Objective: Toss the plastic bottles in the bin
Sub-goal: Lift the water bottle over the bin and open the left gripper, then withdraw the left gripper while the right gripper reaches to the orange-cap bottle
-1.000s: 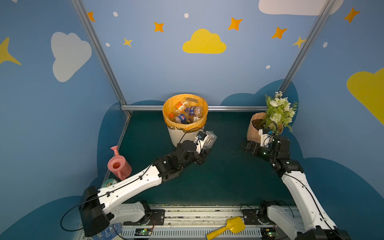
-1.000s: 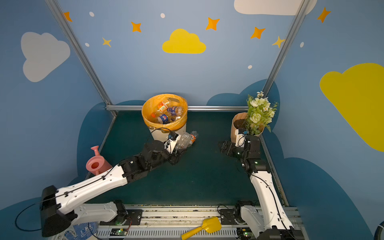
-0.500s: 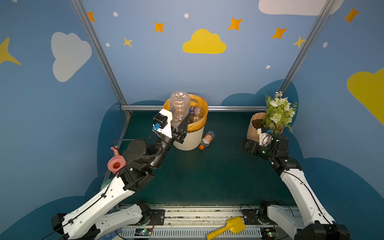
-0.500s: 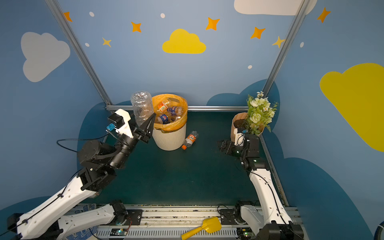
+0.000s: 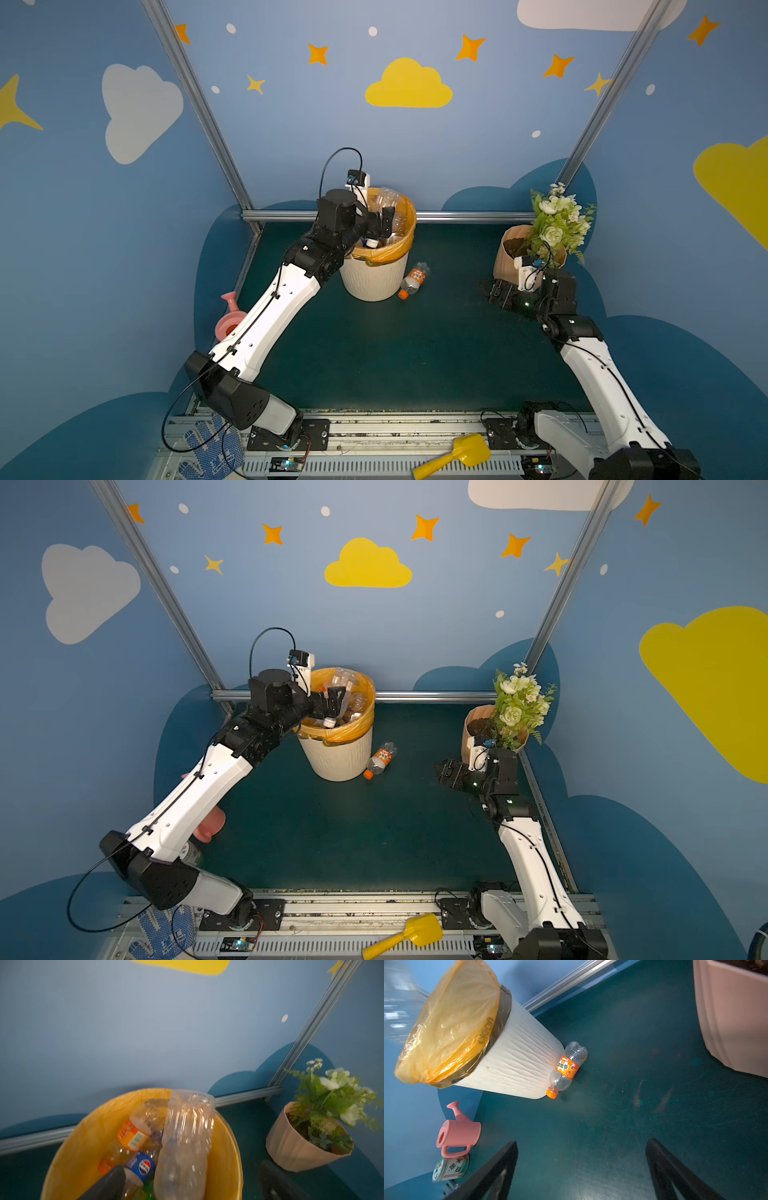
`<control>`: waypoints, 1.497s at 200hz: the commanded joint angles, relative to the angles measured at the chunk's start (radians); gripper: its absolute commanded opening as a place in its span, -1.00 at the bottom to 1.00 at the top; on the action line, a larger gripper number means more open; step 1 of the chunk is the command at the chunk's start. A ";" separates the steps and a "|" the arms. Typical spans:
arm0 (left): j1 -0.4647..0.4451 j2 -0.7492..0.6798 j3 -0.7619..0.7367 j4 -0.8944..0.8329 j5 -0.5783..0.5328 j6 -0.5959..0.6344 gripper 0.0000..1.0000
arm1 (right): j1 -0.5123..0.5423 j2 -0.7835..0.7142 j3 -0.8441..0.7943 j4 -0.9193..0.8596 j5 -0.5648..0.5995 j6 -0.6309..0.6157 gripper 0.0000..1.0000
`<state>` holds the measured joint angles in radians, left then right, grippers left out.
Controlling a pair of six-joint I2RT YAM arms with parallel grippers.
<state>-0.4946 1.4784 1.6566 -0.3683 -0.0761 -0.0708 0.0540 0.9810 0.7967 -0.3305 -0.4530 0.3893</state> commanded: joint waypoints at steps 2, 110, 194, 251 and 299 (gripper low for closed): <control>-0.005 -0.162 0.038 0.011 -0.053 0.009 1.00 | 0.004 -0.013 0.022 0.002 0.008 0.008 0.88; -0.049 -0.678 -0.518 0.246 -0.318 0.001 1.00 | 0.057 0.106 0.066 0.049 0.030 0.080 0.87; -0.006 -0.967 -0.839 0.020 -0.537 -0.266 1.00 | 0.209 0.386 0.203 0.089 0.141 0.198 0.87; 0.006 -1.049 -0.949 -0.115 -0.550 -0.432 1.00 | 0.285 0.577 0.311 0.102 0.212 0.289 0.86; 0.009 -1.095 -1.010 -0.154 -0.541 -0.492 1.00 | 0.328 0.740 0.401 0.113 0.236 0.359 0.84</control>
<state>-0.4908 0.4026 0.6567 -0.4797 -0.6006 -0.5121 0.3576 1.6547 1.1366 -0.2237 -0.2443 0.7002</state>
